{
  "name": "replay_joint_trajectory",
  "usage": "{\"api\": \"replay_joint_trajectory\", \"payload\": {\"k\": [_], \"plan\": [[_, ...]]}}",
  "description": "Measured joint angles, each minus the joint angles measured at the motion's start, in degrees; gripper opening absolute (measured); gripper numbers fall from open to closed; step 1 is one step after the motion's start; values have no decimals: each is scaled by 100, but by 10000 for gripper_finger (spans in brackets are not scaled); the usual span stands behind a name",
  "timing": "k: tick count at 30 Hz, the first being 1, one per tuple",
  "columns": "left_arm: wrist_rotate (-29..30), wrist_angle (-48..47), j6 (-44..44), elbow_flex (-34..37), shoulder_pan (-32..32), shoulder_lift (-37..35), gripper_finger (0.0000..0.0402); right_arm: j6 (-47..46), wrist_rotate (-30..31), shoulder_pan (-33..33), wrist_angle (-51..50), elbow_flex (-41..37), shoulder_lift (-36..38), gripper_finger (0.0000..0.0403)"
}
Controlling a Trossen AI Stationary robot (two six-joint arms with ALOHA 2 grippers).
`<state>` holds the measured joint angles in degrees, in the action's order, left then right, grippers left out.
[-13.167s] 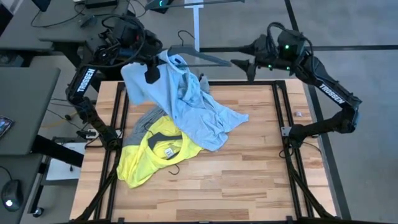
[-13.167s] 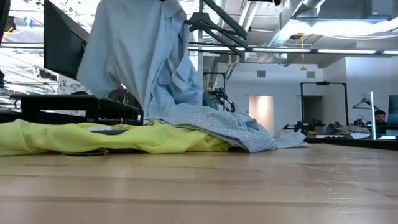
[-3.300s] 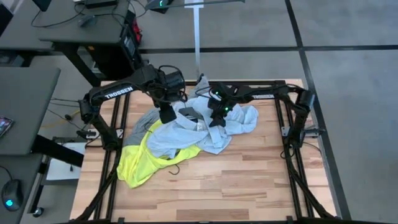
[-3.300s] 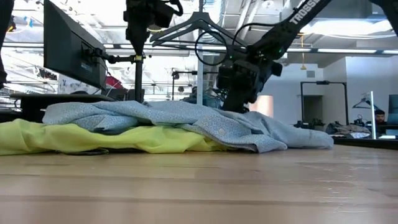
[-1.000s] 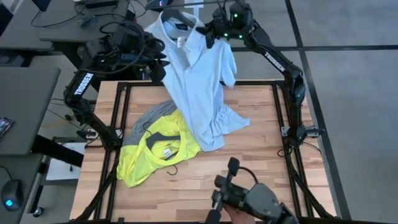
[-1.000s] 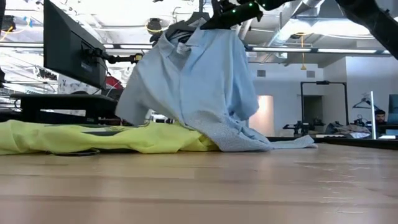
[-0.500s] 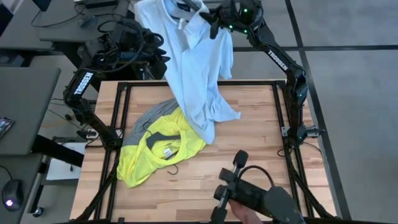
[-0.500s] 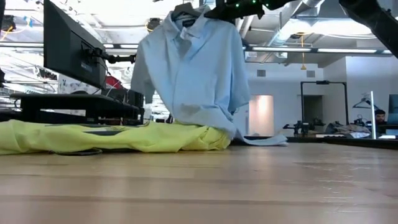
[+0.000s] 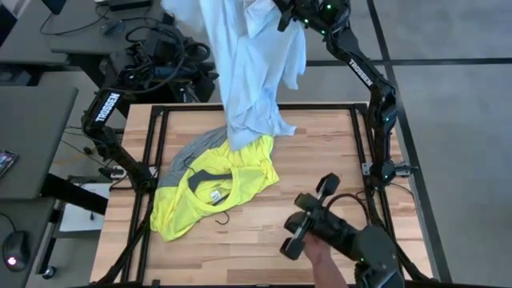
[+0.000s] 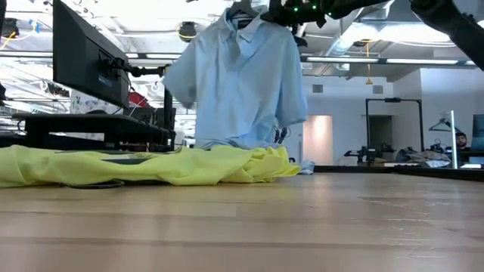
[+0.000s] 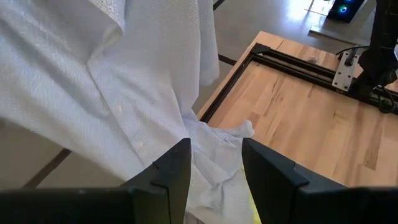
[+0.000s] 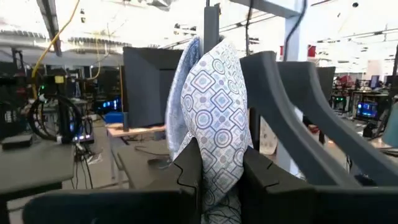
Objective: Hang clothes
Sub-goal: Hang the blue shirt on the clothes rack, then hang the yellow shirt on the clothes rack
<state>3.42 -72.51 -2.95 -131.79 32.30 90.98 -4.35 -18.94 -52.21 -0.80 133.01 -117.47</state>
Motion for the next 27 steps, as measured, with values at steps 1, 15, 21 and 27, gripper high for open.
{"api": "replay_joint_trajectory", "payload": {"k": [1,15,21,27], "plan": [[-2,1,-16,0,0,2,127,-7,-6,-23,-45,0,-26,41],[-2,-59,-59,0,-5,4,127,-5,-41,-225,-317,0,-98,79],[0,-55,-170,0,-5,4,127,662,-29,-233,-1006,0,4,209],[7,-57,-504,-2,-5,4,127,1478,50,-275,-2134,0,345,271]]}}
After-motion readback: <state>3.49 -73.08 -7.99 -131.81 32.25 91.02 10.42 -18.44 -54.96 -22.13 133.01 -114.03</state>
